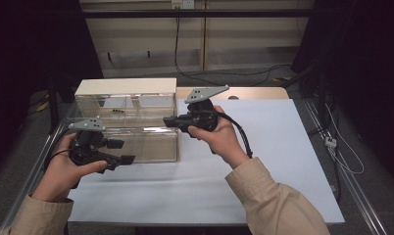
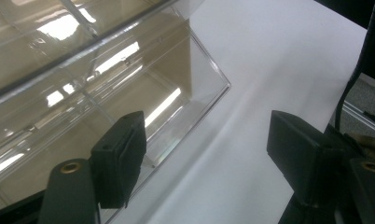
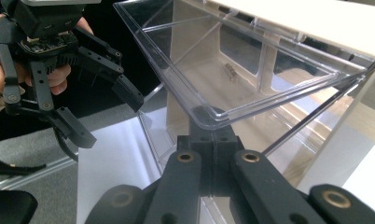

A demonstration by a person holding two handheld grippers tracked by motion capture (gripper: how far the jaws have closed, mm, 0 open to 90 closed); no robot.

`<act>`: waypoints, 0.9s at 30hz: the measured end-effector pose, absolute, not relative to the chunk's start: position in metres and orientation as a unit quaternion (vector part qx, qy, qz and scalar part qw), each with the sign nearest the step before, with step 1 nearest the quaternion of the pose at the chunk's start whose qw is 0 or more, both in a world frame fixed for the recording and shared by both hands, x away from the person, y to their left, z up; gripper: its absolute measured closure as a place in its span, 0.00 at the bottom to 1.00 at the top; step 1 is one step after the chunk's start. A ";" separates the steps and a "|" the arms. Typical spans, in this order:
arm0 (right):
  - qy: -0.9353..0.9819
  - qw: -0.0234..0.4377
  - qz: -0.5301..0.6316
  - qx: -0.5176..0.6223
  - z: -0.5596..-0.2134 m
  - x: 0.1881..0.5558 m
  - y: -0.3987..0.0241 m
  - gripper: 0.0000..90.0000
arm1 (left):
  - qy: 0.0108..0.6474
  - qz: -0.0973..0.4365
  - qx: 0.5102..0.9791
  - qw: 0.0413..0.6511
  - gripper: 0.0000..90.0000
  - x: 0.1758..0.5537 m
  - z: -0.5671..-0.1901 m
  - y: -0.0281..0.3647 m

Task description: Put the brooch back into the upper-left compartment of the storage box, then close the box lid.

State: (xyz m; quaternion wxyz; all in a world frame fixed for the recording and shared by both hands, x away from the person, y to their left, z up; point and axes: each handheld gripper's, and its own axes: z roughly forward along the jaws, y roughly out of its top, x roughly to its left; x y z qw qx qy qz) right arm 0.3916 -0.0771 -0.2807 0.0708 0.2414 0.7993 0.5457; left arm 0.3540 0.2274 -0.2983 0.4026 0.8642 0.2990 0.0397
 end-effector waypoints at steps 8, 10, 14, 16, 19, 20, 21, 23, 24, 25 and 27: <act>0.800 0.072 0.545 0.240 -0.282 0.391 -0.078 1.00 | 0.298 0.029 0.864 0.405 0.28 0.350 -0.313 0.224; 0.801 0.072 0.545 0.238 -0.283 0.391 -0.078 1.00 | 0.296 0.029 0.865 0.405 0.28 0.349 -0.316 0.223; 0.803 0.072 0.542 0.237 -0.285 0.391 -0.078 1.00 | 0.296 0.025 0.866 0.402 0.26 0.348 -0.324 0.221; 0.804 0.071 0.541 0.238 -0.286 0.391 -0.079 1.00 | 0.295 0.024 0.867 0.400 0.26 0.347 -0.327 0.220; 0.804 0.072 0.539 0.238 -0.287 0.391 -0.079 1.00 | 0.294 0.024 0.868 0.399 0.25 0.346 -0.334 0.219; 0.806 0.073 0.538 0.237 -0.287 0.391 -0.079 1.00 | 0.295 0.023 0.868 0.400 0.24 0.346 -0.335 0.218; 0.806 0.073 0.538 0.237 -0.287 0.391 -0.078 1.00 | 0.296 0.023 0.867 0.400 0.24 0.346 -0.337 0.218; 0.806 0.073 0.537 0.238 -0.288 0.392 -0.078 1.00 | 0.297 0.023 0.869 0.396 0.24 0.345 -0.339 0.218; 0.806 0.073 0.538 0.238 -0.288 0.392 -0.078 1.00 | 0.295 0.019 0.868 0.399 0.24 0.345 -0.341 0.219; 0.805 0.073 0.538 0.238 -0.288 0.392 -0.078 1.00 | 0.297 0.021 0.868 0.398 0.24 0.345 -0.342 0.219; 0.805 0.072 0.538 0.238 -0.289 0.392 -0.078 1.00 | 0.296 0.020 0.868 0.399 0.24 0.344 -0.344 0.220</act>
